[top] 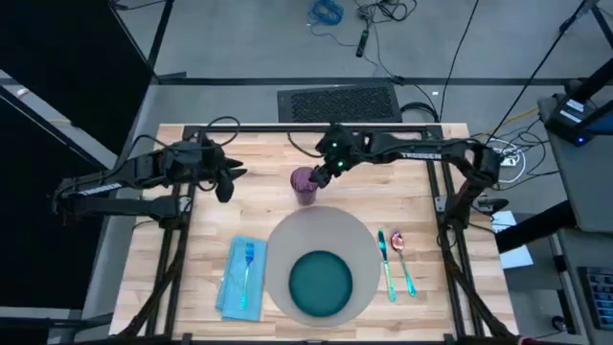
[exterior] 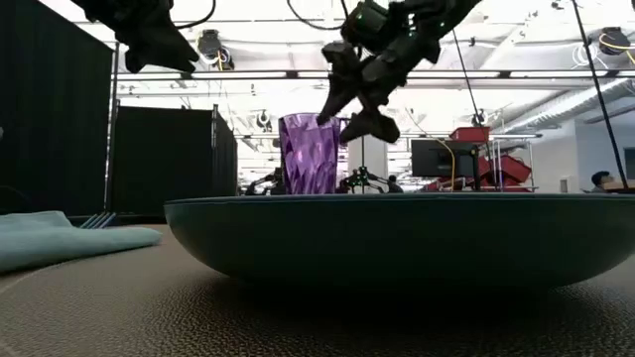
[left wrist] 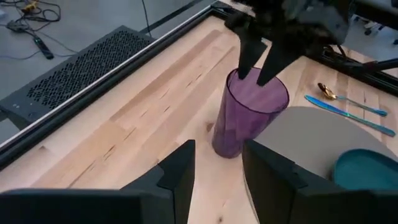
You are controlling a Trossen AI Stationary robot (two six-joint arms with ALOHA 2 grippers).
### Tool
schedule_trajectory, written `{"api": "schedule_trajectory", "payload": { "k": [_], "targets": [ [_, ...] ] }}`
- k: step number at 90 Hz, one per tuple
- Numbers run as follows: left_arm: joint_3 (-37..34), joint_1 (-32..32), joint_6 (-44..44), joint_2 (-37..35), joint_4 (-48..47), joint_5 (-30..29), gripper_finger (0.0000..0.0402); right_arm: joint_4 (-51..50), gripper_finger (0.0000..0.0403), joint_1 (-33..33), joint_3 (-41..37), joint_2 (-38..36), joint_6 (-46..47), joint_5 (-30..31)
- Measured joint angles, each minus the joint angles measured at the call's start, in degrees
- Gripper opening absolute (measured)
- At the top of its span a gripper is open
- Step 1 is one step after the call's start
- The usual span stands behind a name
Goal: Set table place
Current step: Put the purple cup on the top of the gray mat
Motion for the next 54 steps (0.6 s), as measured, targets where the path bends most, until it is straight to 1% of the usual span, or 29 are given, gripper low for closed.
{"api": "schedule_trajectory", "payload": {
  "k": [6,11,15,20,24,32,39,47,54],
  "targets": [
    [0.0,0.0,0.0,0.0,-0.01,0.01,0.0116,0.26,0.0163,-0.09,0.0,0.86,-0.47,0.61],
    [0.0,0.0,0.0,0.0,-0.01,0.01,0.0116,0.13,0.0135,-0.11,0.0,1.35,-1.22,0.7],
    [0.0,0.0,0.0,0.0,-0.03,0.01,0.0116,0.13,0.01,-0.09,0.0,1.72,-1.97,0.95],
    [0.0,0.0,0.0,0.0,-0.03,0.01,0.0116,0.46,0.0042,-0.09,-0.02,1.78,-3.9,0.94],
    [0.0,0.0,0.0,0.0,-0.03,0.01,0.0116,0.01,0.0019,-0.09,0.32,1.7,-5.28,1.02],
    [0.0,0.0,0.04,0.0,-0.03,0.01,0.0116,-3.63,0.0006,-0.25,4.5,1.49,-7.03,0.99],
    [0.0,0.0,0.04,0.0,-0.03,0.0,0.0116,-10.37,0.0003,-0.48,10.17,0.8,-9.53,0.78],
    [0.0,0.0,0.0,0.0,-0.12,0.03,0.0116,-22.4,0.0002,-0.52,17.57,0.17,-13.14,1.68],
    [0.0,0.0,0.0,0.0,-0.27,0.1,0.0116,-34.1,0.0001,-0.31,23.23,-1.02,-15.26,4.91]
  ]
}}
